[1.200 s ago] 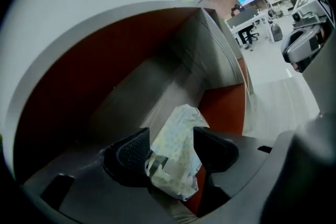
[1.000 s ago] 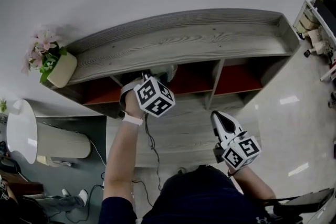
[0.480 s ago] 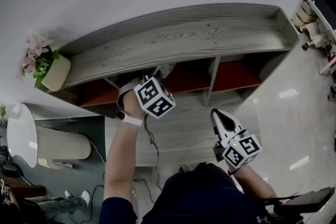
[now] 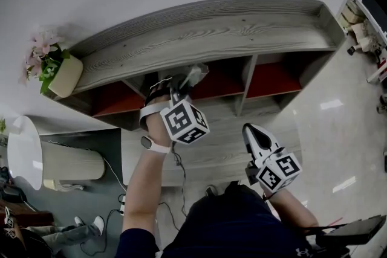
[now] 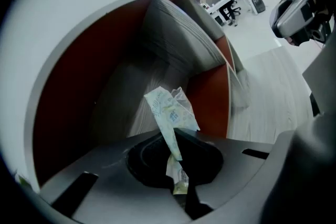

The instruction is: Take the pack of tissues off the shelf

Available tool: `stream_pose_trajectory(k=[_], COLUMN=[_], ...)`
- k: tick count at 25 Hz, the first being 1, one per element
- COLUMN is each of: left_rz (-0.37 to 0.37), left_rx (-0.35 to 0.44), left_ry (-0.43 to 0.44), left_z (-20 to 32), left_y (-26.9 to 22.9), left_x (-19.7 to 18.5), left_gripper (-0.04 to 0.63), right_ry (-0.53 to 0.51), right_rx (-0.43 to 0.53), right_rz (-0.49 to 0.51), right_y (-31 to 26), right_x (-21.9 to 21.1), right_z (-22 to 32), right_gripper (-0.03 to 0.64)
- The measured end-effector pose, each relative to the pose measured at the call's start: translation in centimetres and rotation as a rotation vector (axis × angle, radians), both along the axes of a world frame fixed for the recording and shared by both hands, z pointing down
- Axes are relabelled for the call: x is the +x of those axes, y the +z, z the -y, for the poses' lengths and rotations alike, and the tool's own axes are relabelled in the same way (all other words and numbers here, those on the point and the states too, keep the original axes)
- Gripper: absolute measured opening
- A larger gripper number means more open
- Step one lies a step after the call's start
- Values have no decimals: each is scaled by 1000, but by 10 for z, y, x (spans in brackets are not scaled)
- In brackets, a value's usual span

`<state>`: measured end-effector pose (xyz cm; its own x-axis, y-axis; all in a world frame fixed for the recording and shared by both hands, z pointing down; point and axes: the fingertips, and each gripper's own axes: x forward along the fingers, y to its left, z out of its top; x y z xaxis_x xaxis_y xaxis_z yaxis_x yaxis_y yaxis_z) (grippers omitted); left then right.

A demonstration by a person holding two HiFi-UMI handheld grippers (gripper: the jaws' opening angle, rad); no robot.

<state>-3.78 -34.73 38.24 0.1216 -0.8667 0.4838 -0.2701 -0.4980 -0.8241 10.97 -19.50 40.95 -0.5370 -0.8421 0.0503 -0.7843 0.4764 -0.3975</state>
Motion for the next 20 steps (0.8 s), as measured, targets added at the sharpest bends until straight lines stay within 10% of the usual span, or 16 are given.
stream_pose_trajectory(k=[20], left_rz=[-158], left_rx=[80], left_ry=[49], left_z=[-102], left_y=[-15], left_x=[-14], left_gripper=[17], right_ry=[-14], right_rx=[-12], right_rz=[-32], right_y=[4], right_x=[-27], right_z=[-39], right_gripper=[12])
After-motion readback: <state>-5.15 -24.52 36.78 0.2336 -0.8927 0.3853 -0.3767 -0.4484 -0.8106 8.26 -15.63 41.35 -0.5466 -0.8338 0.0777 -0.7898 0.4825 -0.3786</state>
